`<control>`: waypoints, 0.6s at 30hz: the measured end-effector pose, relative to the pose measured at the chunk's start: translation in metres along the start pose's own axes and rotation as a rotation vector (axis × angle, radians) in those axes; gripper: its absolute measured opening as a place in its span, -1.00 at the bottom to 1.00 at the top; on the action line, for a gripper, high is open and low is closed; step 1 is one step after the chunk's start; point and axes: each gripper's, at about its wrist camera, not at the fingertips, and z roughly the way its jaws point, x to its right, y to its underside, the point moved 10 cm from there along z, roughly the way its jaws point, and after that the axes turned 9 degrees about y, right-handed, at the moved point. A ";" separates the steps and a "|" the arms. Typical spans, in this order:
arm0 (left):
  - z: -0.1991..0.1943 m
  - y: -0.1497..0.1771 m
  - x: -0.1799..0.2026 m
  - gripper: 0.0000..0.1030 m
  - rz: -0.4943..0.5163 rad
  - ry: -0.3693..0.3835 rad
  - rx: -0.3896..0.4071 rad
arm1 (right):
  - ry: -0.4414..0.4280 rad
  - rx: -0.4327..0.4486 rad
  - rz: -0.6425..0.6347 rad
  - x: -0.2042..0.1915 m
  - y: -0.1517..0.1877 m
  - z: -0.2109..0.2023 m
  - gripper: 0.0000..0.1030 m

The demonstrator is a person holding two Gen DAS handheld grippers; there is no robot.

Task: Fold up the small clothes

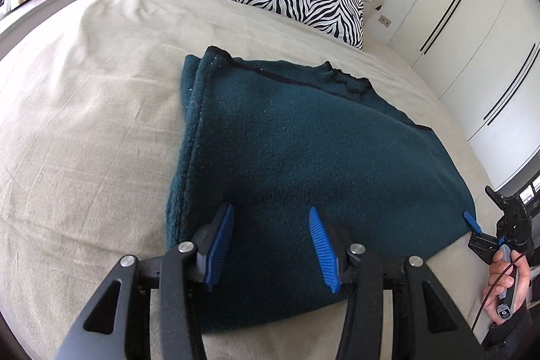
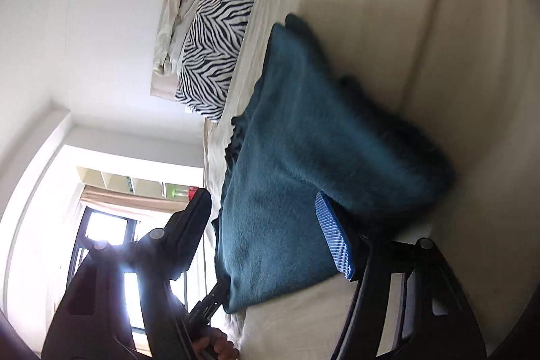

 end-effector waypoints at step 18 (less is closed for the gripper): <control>0.034 -0.006 0.069 0.34 -0.051 0.049 -0.038 | 0.161 0.077 0.107 0.024 0.029 -0.031 0.29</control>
